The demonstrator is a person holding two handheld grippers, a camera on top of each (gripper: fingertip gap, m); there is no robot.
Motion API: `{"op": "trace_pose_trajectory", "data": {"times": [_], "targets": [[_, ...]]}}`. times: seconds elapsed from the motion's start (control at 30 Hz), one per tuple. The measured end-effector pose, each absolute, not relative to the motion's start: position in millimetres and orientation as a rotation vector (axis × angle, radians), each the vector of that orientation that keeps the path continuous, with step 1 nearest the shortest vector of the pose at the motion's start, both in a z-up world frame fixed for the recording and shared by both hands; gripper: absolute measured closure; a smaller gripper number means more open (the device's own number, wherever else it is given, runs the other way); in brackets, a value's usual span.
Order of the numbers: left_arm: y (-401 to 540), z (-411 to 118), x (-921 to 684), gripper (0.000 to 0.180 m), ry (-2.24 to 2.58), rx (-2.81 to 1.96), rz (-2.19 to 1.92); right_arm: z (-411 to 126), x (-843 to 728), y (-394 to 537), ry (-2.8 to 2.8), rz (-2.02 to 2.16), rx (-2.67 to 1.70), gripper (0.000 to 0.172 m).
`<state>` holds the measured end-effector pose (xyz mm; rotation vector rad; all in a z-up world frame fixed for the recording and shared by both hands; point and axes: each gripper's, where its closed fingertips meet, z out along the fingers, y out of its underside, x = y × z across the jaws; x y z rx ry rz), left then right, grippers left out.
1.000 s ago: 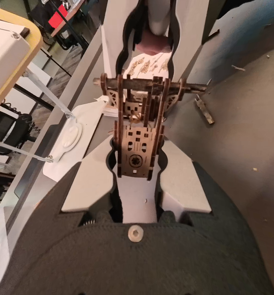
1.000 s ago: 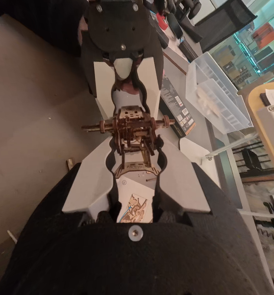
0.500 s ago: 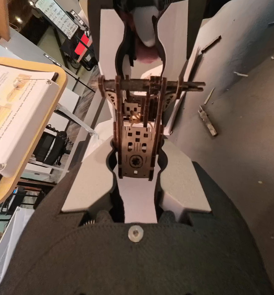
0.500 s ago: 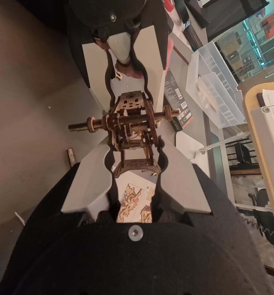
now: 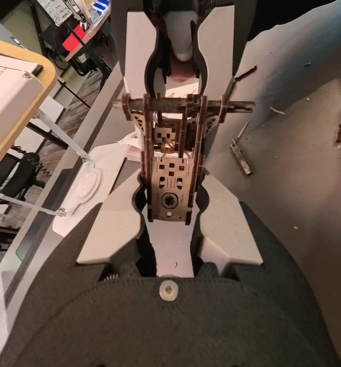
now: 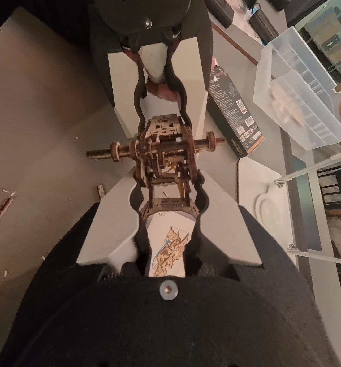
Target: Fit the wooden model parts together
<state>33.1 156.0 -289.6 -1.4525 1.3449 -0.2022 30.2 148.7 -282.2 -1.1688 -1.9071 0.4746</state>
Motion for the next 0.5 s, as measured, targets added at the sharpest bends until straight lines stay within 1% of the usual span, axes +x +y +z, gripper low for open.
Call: {"op": "trace_pose_trajectory", "data": {"times": [0.13,0.2,0.27,0.3,0.33,0.37,0.43,0.5], "targets": [[155.9,-284.3,31.5,0.133,1.307,-1.449,-0.280,-276.4,26.7,148.1,-1.893,0.490,-1.177,0.123],[158.3,-273.0,29.2,0.133,1.262,-1.386,-0.248,-263.1,22.5,149.6,-1.881,0.403,-1.082,0.122],[157.2,-263.0,24.4,0.129,1.229,-1.378,-0.197,-249.9,19.3,147.8,-1.889,0.279,-0.959,0.121],[154.8,-263.0,20.4,0.123,1.221,-1.410,-0.234,-245.9,17.6,146.7,-1.891,0.218,-0.907,0.121],[153.1,-267.7,13.8,0.116,1.220,-1.468,-0.277,-242.8,16.5,145.6,-1.893,0.164,-0.863,0.120],[151.3,-268.7,6.9,0.116,1.203,-1.505,-0.327,-238.9,15.9,144.2,-1.889,0.124,-0.827,0.120],[146.6,-260.2,-4.4,0.108,1.116,-1.553,-0.478,-231.1,15.9,140.8,-1.880,0.047,-0.754,0.120],[133.2,-245.9,-7.4,0.105,1.019,-1.602,-0.800,-225.8,16.4,136.9,-1.877,-0.053,-0.667,0.120]]}}
